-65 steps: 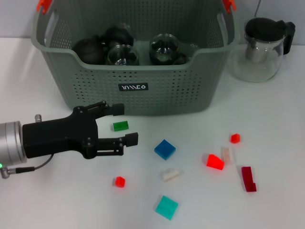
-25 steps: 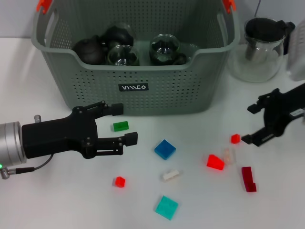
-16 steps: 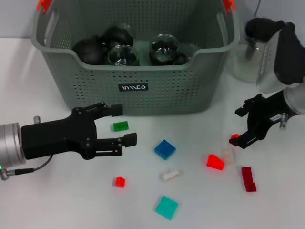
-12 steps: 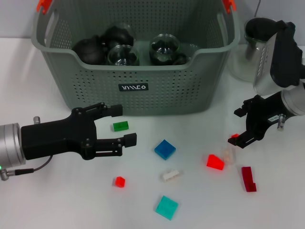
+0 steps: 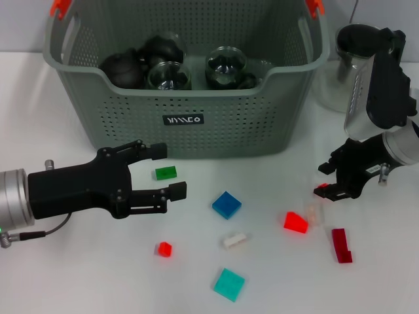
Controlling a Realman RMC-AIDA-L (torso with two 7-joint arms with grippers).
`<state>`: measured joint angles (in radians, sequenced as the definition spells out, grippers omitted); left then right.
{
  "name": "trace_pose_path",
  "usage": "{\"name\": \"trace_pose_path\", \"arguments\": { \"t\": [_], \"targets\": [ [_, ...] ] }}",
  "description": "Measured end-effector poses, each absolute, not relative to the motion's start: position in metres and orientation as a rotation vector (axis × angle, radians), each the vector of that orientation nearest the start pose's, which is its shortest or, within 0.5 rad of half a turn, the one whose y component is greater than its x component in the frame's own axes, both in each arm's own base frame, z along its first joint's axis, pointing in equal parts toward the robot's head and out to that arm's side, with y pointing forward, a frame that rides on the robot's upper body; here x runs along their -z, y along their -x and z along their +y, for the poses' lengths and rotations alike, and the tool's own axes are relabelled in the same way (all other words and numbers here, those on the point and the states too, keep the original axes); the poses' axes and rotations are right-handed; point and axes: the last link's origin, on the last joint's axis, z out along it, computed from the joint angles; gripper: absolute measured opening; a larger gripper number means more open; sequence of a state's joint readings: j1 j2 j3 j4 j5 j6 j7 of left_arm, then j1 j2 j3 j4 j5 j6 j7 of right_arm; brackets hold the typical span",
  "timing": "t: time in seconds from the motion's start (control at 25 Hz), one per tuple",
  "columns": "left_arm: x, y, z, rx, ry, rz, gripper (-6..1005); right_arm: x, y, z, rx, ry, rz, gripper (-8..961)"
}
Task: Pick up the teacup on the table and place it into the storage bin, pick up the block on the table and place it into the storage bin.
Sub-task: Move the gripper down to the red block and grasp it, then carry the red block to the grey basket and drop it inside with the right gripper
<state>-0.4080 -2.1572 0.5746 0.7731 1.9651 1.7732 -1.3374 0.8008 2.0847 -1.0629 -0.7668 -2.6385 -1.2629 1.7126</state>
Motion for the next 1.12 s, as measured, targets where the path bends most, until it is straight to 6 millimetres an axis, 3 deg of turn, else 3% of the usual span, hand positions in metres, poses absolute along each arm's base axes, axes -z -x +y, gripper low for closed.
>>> {"name": "trace_pose_path", "arguments": {
  "t": [0.08,0.2,0.84,1.12],
  "targets": [
    [-0.009,0.263,0.285,0.948,2.678,-0.587,918,0.029,-0.233,0.398,0.515,2.835,0.272,760],
    [-0.009,0.263,0.285,0.948,2.675,-0.586,918,0.03,-0.234,0.398,0.516,2.836,0.276,530],
    [-0.009,0.264,0.284,0.95,2.674,-0.592,917,0.04,-0.239,0.396,0.531,2.83,0.276,379],
    [-0.009,0.264,0.284,0.952,2.672,-0.597,918,0.026,-0.234,0.395,0.493,2.839,0.311,201]
  ]
}}
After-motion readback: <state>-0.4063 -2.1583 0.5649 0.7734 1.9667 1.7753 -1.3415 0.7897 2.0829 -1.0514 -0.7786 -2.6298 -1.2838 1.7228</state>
